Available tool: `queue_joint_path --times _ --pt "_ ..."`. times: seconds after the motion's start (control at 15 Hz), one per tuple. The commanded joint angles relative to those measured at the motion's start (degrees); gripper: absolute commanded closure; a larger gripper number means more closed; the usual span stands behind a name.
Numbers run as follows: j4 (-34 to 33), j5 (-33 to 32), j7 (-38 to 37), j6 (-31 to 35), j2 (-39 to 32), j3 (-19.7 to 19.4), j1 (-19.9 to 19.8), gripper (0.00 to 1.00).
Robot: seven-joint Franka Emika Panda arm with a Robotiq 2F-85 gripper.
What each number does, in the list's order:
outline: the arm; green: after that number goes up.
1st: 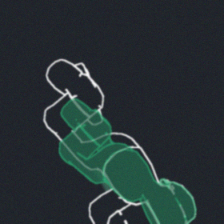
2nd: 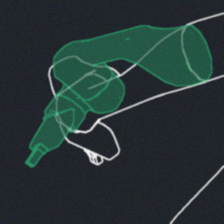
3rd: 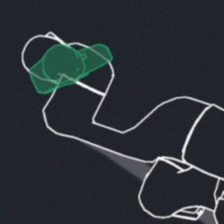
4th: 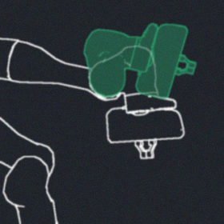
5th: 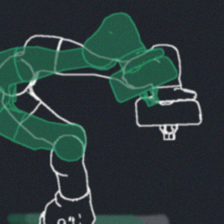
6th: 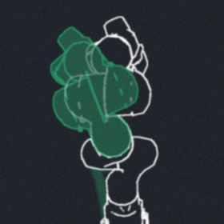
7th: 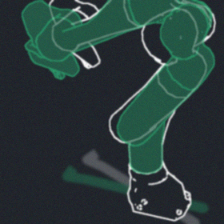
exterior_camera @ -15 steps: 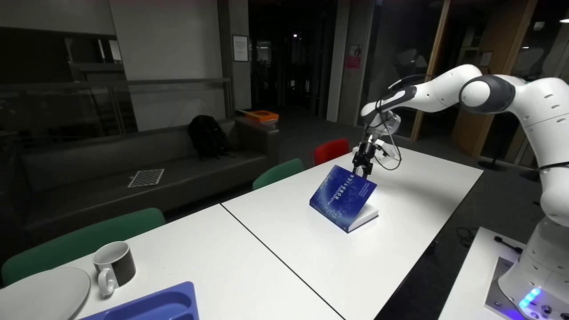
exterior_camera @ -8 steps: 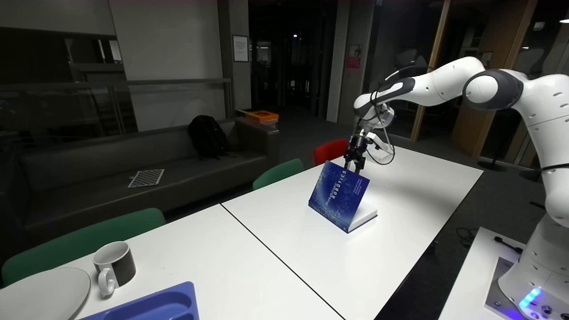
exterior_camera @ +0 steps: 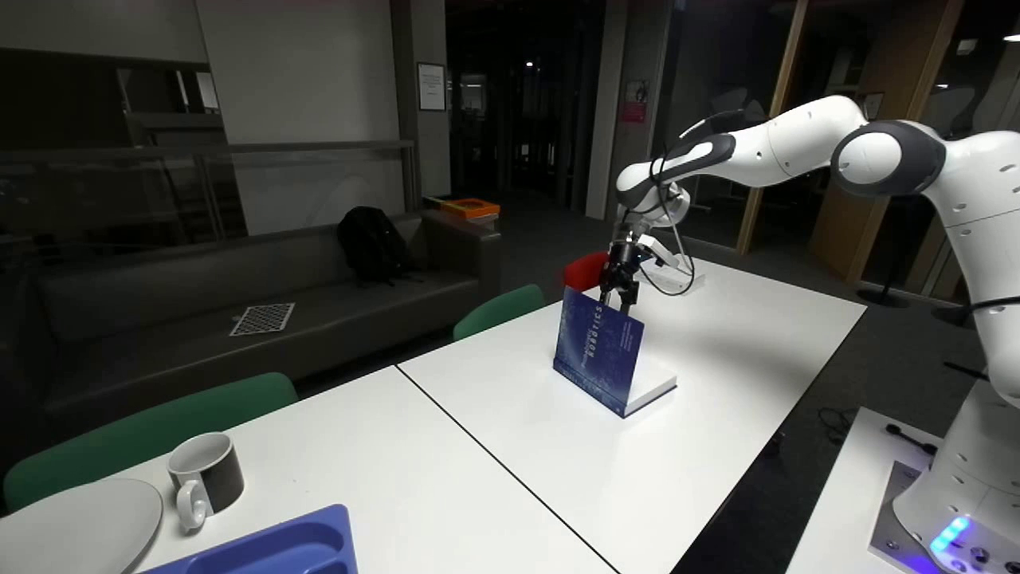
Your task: Open the book
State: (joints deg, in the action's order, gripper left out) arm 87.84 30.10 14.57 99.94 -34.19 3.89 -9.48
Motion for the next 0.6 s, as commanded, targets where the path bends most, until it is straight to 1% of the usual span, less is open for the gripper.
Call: queue_joint_path --times 0.0,0.53 --pt "-1.3 -0.5 -2.9 -2.3 0.4 0.2 1.3 0.00" --pt "-1.3 -2.9 -5.7 -1.3 0.6 0.5 5.7 0.00"
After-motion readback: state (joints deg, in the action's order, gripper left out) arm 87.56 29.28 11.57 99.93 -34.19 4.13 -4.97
